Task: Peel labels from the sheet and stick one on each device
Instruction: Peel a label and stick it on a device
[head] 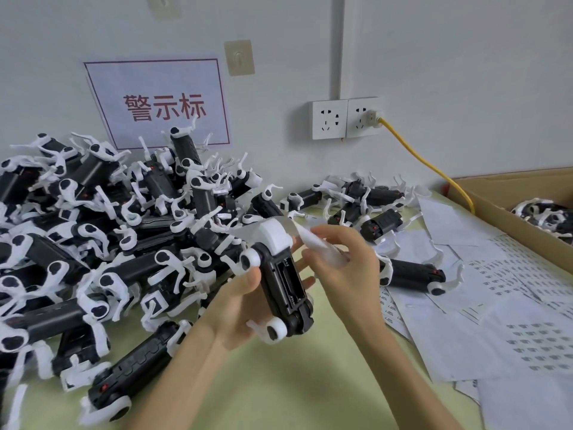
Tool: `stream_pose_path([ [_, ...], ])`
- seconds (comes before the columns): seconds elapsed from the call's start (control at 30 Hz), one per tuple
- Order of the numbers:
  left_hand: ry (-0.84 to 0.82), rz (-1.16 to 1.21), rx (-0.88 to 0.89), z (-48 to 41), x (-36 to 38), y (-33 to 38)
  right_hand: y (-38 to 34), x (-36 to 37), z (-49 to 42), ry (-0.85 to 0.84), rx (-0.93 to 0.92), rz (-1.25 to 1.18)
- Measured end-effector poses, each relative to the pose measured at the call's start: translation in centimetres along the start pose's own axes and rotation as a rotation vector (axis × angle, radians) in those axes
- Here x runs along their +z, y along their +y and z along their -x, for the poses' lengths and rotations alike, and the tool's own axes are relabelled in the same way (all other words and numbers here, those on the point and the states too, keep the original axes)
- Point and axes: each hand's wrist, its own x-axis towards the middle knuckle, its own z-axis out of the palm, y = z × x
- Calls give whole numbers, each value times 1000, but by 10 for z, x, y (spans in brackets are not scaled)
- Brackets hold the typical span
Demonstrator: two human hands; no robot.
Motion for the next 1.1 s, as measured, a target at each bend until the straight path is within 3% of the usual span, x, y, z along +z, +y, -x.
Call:
stream_pose_path([
  [0.07, 3, -56, -10, 0, 0, -2, 0, 1, 1, 22, -98, 187],
  [0.17, 205, -138, -1, 0, 3, -2, 1, 2, 0, -6, -142, 307],
  [0.33, 228, -147, 53, -4, 7, 1, -1, 0, 0, -45, -133, 164],
  [0.47, 252, -124, 68, -2, 8, 1, 1, 0, 0, 14, -119, 176],
  [0.8, 274, -148, 102, -2, 9, 0, 3, 2, 1, -76, -104, 184],
  [0.93, 340, -133, 110, -2, 10, -1, -2, 3, 3, -33, -10, 56],
  [1.1, 360, -149, 109, -4, 11, -6, -3, 2, 2, 10, 33, 92],
])
